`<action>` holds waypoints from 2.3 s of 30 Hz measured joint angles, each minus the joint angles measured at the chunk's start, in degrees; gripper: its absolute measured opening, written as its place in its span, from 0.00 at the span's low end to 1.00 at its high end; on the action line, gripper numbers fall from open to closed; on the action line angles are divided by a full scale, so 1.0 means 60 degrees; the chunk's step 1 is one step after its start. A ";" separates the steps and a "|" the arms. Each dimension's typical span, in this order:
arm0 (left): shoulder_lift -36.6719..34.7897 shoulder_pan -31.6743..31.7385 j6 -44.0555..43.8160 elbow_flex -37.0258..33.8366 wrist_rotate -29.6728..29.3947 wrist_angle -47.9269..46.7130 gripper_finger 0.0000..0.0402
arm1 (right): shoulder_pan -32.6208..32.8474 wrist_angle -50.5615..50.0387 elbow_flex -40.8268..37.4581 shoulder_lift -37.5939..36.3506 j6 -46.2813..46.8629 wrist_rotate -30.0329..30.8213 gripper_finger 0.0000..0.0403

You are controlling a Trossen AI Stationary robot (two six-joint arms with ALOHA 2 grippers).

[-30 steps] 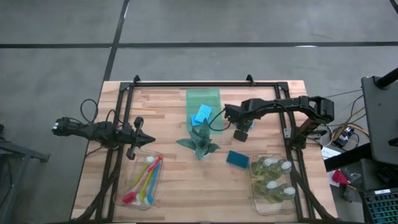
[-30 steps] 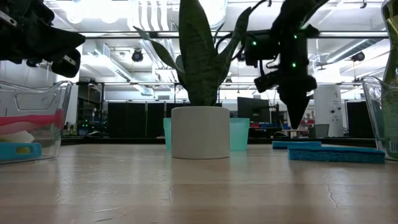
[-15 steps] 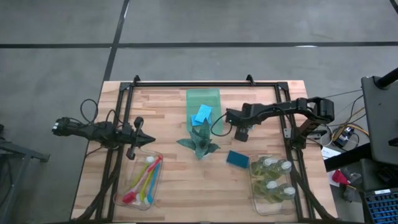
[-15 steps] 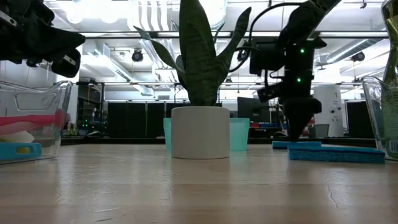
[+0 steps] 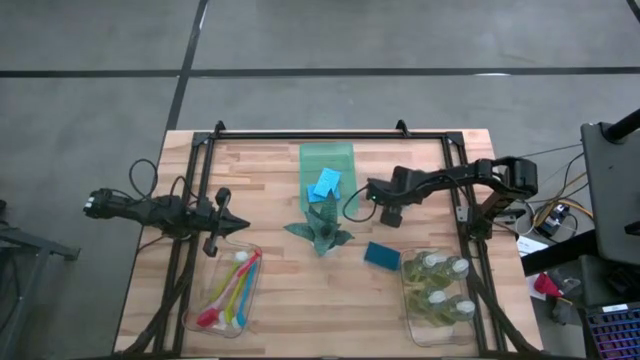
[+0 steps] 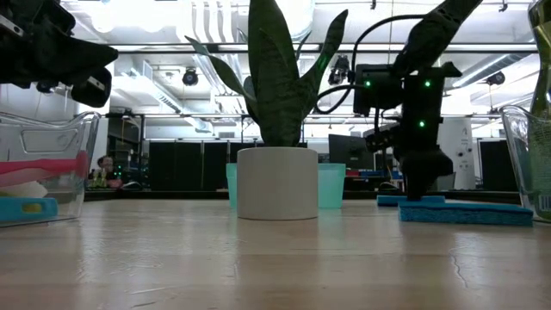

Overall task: Pick & Place Kitchen Sink Supplies
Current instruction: Put the blue sponge into the green transparent bin

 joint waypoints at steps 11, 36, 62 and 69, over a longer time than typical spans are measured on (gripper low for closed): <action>-0.0002 0.0003 0.0000 0.0000 -0.0003 -0.0002 0.00 | -0.0007 0.0548 -0.0332 0.0069 0.0108 0.0069 0.37; -0.0002 0.0001 -0.0002 0.0000 0.0000 -0.0004 0.00 | 0.0048 -0.0938 0.2260 0.0026 0.0551 0.0875 0.03; 0.0004 0.0000 0.0000 0.0000 0.0000 -0.0004 0.00 | 0.0208 0.3381 0.4470 0.0933 -0.0656 -0.0968 0.03; 0.0036 0.0000 0.0000 0.0000 0.0000 -0.0004 0.00 | 0.0136 0.3322 0.4564 0.1916 -0.0921 -0.0922 0.03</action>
